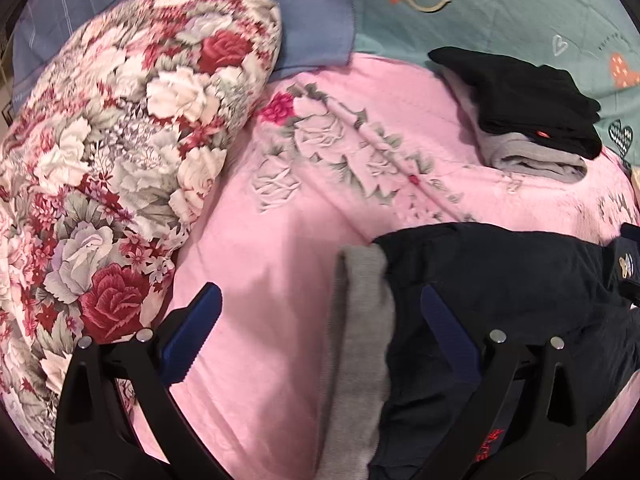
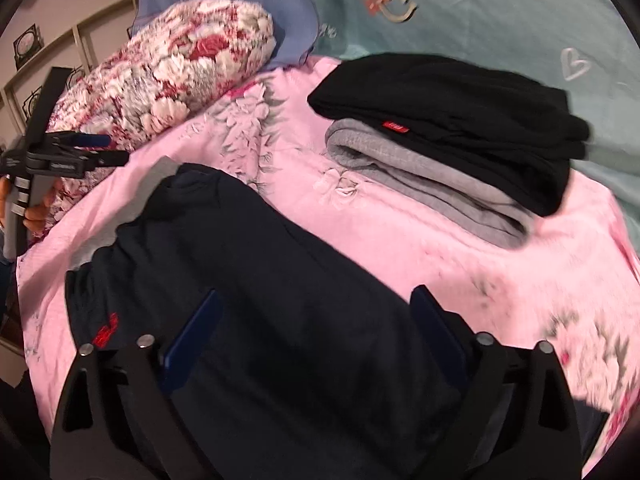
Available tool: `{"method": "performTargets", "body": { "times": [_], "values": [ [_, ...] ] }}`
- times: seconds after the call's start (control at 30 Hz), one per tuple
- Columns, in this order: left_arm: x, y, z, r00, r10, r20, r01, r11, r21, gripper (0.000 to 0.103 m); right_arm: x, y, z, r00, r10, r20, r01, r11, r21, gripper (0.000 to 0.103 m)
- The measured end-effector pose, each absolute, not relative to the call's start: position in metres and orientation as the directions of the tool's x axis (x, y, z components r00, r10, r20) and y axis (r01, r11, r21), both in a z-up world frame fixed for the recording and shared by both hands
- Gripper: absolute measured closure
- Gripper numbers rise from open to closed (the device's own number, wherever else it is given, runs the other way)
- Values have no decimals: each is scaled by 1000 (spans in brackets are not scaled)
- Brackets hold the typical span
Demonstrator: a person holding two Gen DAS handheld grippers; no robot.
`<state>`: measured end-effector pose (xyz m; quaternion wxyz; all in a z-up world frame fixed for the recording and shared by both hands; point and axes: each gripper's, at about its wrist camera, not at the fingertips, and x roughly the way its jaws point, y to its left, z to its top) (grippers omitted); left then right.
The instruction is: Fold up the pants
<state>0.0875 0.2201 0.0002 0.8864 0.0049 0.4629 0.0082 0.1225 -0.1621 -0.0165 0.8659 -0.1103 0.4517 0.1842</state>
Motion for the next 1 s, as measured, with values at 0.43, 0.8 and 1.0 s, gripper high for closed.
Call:
{"method": "performTargets", "body": {
  "times": [0.43, 0.8, 1.0],
  "values": [
    [131, 230, -32, 458, -153, -876, 47, 988, -148, 2, 174, -149, -64, 334, 236, -913, -534, 845, 24, 97],
    [165, 228, -67, 349, -363, -864, 77, 930, -360, 2, 167, -152, -43, 405, 253, -879, -553, 833, -15, 98],
    [160, 214, -63, 400, -414, -818, 135, 909, -394, 39, 170, -147, -49, 419, 212, -883, -537, 842, -52, 98]
  ]
}}
